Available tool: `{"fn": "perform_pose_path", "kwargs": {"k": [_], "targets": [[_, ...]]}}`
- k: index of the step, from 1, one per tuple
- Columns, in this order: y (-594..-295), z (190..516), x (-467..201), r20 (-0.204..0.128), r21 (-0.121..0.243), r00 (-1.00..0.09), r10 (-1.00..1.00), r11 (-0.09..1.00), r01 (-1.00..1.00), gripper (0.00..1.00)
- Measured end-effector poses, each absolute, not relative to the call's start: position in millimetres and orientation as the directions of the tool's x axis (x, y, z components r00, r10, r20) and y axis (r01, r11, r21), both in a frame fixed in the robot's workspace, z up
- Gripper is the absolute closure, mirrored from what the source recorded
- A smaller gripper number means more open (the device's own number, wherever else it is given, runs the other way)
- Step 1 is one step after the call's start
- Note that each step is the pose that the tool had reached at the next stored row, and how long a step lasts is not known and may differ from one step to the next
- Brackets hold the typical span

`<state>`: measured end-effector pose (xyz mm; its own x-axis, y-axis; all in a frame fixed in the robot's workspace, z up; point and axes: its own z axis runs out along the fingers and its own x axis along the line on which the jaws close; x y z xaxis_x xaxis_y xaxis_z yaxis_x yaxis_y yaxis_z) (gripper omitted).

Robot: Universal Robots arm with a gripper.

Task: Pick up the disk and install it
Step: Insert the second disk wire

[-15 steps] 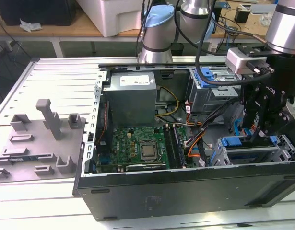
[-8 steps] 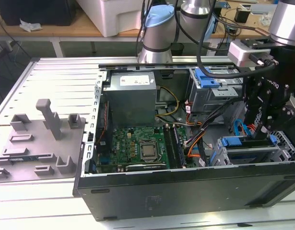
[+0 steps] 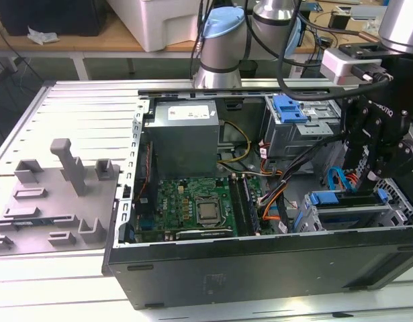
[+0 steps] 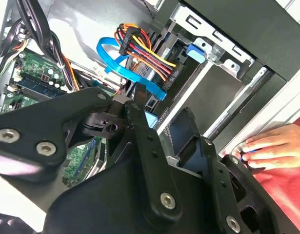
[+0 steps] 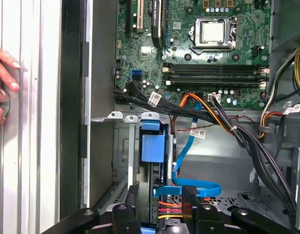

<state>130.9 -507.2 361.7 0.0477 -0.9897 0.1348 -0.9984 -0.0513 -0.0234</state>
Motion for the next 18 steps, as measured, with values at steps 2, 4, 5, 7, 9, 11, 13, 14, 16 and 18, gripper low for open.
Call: {"fn": "perform_pose_path", "kwargs": {"k": [2,4,5,7,9,11,13,14,16,18], "targets": [[-507.0,362.6,130.8,0.135,-0.023,0.048,-0.99,-0.051,-0.998,0.52],[-507.0,364.5,130.6,0.135,-0.024,0.048,-0.99,-0.051,-0.998,0.6],[-507.0,365.0,130.5,0.135,-0.024,0.048,-0.99,-0.051,-0.998,0.6],[-506.9,365.5,130.1,0.135,-0.024,0.048,-0.99,-0.051,-0.998,0.73],[-507.0,366.3,129.3,0.135,-0.024,0.048,-0.99,-0.051,-0.998,0.89],[-507.0,366.3,129.2,0.135,-0.024,0.048,-0.99,-0.051,-0.998,0.89],[-507.0,366.3,129.2,0.135,-0.024,0.048,-0.99,-0.051,-0.998,0.89],[-507.0,366.4,129.2,0.135,-0.024,0.048,-0.99,-0.051,-0.998,0.89],[-507.0,366.3,129.1,0.135,-0.024,0.048,-0.99,-0.051,-0.998,0.89],[-507.0,366.4,129.1,0.135,-0.024,0.048,-0.99,-0.051,-0.998,0.89]]}}
